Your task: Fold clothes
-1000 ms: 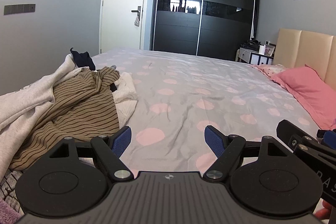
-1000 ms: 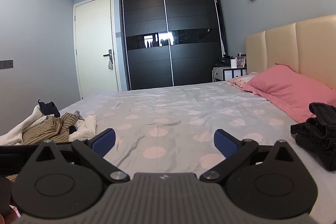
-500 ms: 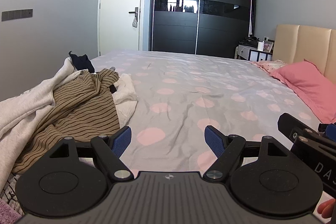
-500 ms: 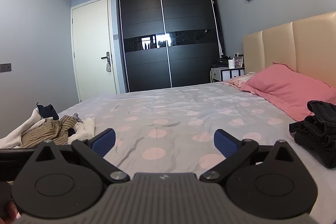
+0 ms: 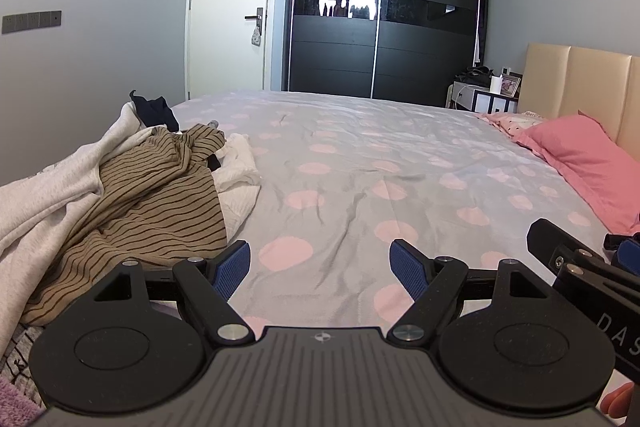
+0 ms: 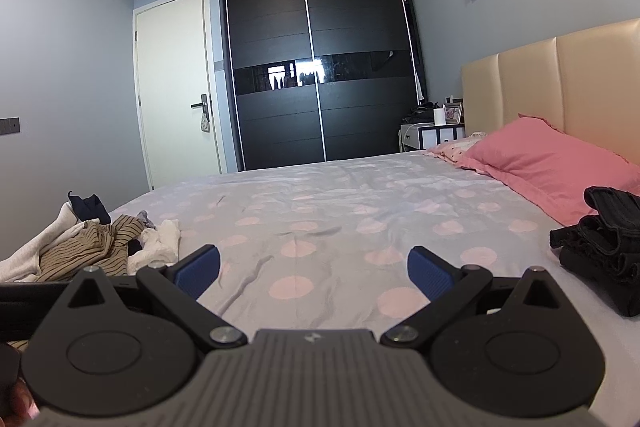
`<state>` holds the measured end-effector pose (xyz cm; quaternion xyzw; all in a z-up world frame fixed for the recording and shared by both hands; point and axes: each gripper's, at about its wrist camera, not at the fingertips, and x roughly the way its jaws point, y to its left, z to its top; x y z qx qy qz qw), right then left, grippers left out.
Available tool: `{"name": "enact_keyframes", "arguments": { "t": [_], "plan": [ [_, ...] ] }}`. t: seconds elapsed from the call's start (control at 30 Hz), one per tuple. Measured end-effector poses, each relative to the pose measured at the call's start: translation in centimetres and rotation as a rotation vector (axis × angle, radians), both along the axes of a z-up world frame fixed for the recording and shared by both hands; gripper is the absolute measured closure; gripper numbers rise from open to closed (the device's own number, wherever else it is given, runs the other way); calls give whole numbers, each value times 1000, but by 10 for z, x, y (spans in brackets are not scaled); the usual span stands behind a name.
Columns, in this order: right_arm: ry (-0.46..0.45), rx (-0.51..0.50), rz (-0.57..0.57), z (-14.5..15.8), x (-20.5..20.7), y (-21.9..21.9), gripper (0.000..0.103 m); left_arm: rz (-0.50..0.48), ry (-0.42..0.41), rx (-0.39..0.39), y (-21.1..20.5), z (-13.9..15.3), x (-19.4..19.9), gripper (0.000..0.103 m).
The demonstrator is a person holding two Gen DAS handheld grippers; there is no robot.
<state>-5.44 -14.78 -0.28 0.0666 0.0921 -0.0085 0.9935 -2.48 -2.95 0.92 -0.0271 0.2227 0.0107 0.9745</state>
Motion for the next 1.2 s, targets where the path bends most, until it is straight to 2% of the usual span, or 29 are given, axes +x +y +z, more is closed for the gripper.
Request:
{"name": "enact_keyframes", "arguments": {
  "t": [0.23, 0.57, 0.87, 1.03, 1.2],
  "plan": [
    [-3, -3, 0, -1, -1, 1, 2, 2, 1, 0, -10, 6, -11, 27],
    [-31, -15, 2, 2, -5, 4, 2, 14, -37, 16, 11, 8, 0, 27],
    [-49, -13, 2, 6, -8, 4, 2, -40, -22, -3, 22, 10, 4, 28],
    [-45, -38, 13, 7, -9, 6, 2, -96, 20, -39, 32, 6, 6, 28],
    [13, -106, 40, 5, -4, 5, 2, -76, 72, 0, 52, -1, 11, 28]
  ]
}}
